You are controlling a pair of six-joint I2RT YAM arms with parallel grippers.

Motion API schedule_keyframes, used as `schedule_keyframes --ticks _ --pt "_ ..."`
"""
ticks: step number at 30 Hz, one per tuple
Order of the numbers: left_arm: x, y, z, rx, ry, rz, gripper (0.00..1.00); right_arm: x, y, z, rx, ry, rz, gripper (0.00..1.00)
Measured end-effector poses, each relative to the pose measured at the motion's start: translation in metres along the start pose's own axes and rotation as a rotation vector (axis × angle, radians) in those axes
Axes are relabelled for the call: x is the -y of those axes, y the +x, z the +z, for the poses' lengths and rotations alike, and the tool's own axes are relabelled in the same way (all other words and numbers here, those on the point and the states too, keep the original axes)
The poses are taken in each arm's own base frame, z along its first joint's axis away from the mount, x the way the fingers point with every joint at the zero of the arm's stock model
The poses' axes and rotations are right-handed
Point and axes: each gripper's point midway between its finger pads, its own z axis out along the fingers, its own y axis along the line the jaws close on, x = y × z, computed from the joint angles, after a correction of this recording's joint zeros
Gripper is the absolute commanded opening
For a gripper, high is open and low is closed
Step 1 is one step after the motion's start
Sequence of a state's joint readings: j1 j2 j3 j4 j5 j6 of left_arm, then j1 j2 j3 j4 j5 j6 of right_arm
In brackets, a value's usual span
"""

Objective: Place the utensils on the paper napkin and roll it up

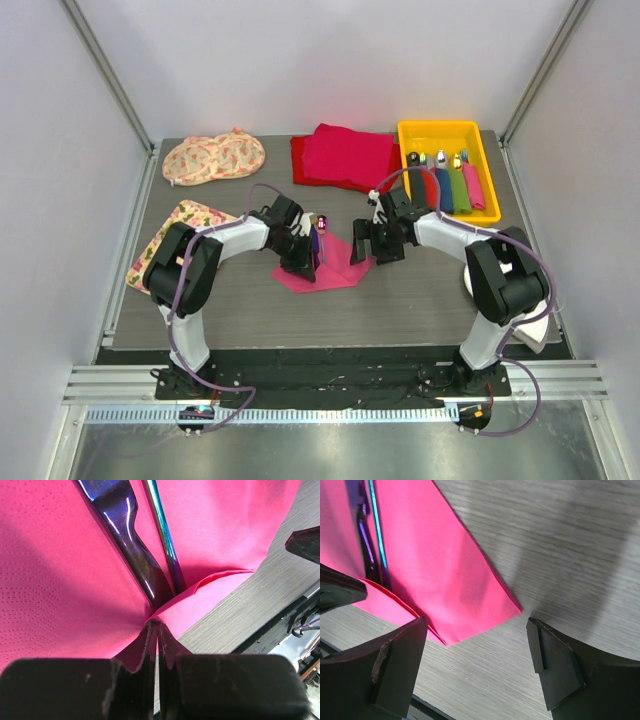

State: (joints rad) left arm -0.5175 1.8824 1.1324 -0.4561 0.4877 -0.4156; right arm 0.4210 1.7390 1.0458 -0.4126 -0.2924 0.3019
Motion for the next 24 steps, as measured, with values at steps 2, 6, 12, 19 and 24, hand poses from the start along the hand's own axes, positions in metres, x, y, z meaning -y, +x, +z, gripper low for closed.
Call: schedule_keyframes --ticks 2,6,12,19,24 --pt "0.000 0.000 0.000 0.000 0.000 0.000 0.07 -0.003 -0.003 0.003 0.004 -0.017 0.005 0.87" --pt "0.000 0.000 0.000 0.000 0.000 0.000 0.07 -0.014 -0.009 0.008 0.012 -0.081 0.014 0.80" --pt "0.000 0.000 0.000 0.001 -0.001 0.000 0.08 -0.030 -0.007 0.013 0.000 -0.190 0.047 0.64" --pt "0.000 0.000 0.000 0.001 -0.001 0.000 0.08 -0.035 0.008 0.012 -0.040 -0.255 0.111 0.46" --pt "0.000 0.000 0.000 0.001 -0.001 0.000 0.08 -0.046 0.007 0.001 -0.028 -0.300 0.135 0.46"
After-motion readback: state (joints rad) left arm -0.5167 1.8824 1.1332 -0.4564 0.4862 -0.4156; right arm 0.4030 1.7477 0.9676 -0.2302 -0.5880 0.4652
